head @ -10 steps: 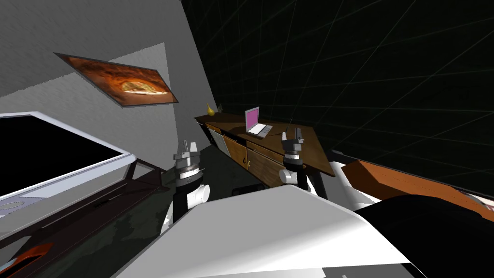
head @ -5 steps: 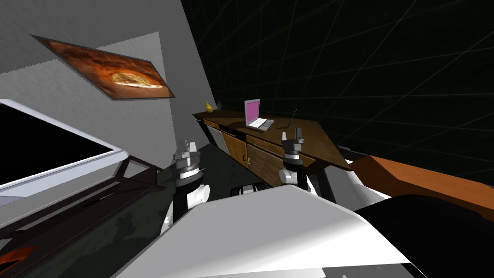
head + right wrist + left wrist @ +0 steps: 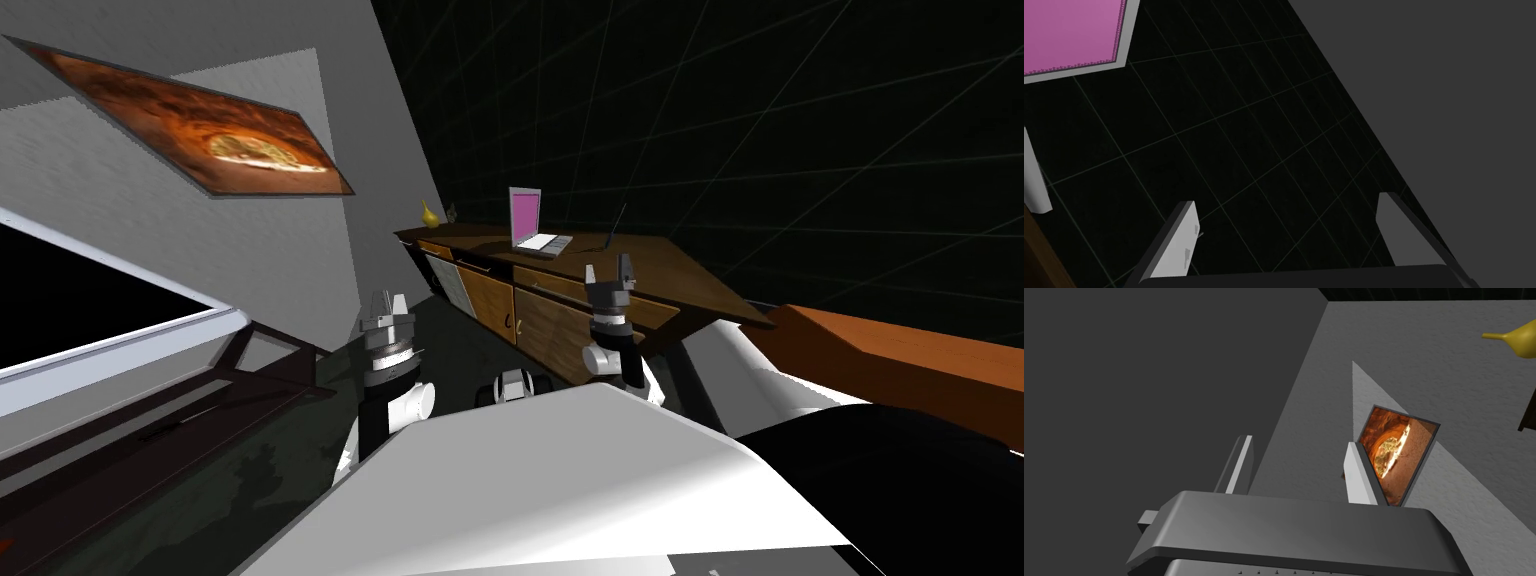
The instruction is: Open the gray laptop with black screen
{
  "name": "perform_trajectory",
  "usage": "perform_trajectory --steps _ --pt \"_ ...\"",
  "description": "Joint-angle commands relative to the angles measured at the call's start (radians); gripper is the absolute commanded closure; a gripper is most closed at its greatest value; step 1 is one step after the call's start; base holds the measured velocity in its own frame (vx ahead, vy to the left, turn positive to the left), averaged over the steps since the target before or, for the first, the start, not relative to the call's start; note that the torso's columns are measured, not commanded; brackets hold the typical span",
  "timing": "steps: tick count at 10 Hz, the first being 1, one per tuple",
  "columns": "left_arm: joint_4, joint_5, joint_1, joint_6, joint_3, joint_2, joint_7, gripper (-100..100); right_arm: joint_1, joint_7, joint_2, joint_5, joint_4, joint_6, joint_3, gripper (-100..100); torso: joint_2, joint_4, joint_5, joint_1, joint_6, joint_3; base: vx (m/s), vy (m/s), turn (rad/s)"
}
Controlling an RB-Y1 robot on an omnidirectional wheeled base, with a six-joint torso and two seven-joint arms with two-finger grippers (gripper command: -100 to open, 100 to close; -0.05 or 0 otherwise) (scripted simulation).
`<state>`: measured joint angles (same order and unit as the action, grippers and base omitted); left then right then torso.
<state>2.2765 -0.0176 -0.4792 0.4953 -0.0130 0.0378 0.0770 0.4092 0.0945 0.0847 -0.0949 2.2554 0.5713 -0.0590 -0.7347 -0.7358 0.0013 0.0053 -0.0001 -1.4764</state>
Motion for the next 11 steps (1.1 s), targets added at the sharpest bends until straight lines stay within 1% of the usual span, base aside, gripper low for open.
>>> perform_trajectory --steps 1,2,3,5,6,7,8,9,10,11 --pt "0.000 0.000 0.000 0.000 0.000 0.000 0.000 0 -0.015 -0.030 0.081 0.017 0.033 -0.014 0.002 -100 -0.002 -0.002 0.000 -0.001 0.000 0.000 0.077 0.197 -0.115" --pt "0.000 0.000 0.000 0.000 0.000 0.000 0.000 0 -0.024 -0.043 0.112 0.025 0.043 -0.023 0.001 -100 -0.001 -0.002 -0.001 -0.004 0.000 -0.001 0.100 0.203 -0.107" --pt "0.000 0.000 0.000 0.000 0.000 0.000 0.000 0 -0.024 -0.043 0.126 0.025 0.043 -0.023 0.001 -100 -0.001 -0.001 -0.001 -0.006 0.000 -0.001 0.058 0.160 -0.049" --pt "0.000 0.000 0.000 0.000 0.000 0.000 0.000 0 -0.041 -0.074 0.194 0.042 0.062 -0.047 -0.002 -100 -0.006 -0.003 -0.002 -0.007 0.000 0.002 0.035 0.194 -0.120" --pt "0.000 0.000 0.000 0.000 0.000 0.000 0.000 0 -0.041 -0.074 0.207 0.042 0.062 -0.047 -0.002 -100 -0.005 -0.003 -0.001 -0.003 0.000 0.001 0.058 0.173 -0.068" --pt "0.000 0.000 0.000 0.000 0.000 0.000 0.000 0 -0.049 -0.091 0.244 0.052 0.071 -0.061 -0.004 -100 -0.003 -0.002 -0.001 -0.006 0.000 0.000 0.083 0.182 -0.116" --pt "0.000 0.000 0.000 0.000 0.000 0.000 0.000 0 -0.056 -0.108 0.274 0.061 0.078 -0.076 -0.005 -100 -0.001 -0.002 -0.002 -0.005 0.000 -0.001 0.069 0.251 -0.198" --pt "0.000 0.000 0.000 0.000 0.000 0.000 0.000 0 -0.056 -0.108 0.294 0.061 0.078 -0.076 -0.005 -100 -0.002 -0.002 -0.001 -0.002 0.000 0.000 0.039 0.189 -0.064" --pt "0.000 0.000 0.000 0.000 0.000 0.000 0.000 0 -0.064 -0.127 0.328 0.072 0.085 -0.093 -0.006 -100 -0.004 -0.002 -0.001 -0.006 0.000 0.001 0.048 0.198 -0.087" --pt "0.000 0.000 0.000 0.000 0.000 0.000 0.000 0 -0.064 -0.127 0.339 0.072 0.085 -0.093 -0.006 -100 -0.004 -0.002 -0.002 -0.006 0.000 0.001 0.049 0.154 -0.063"
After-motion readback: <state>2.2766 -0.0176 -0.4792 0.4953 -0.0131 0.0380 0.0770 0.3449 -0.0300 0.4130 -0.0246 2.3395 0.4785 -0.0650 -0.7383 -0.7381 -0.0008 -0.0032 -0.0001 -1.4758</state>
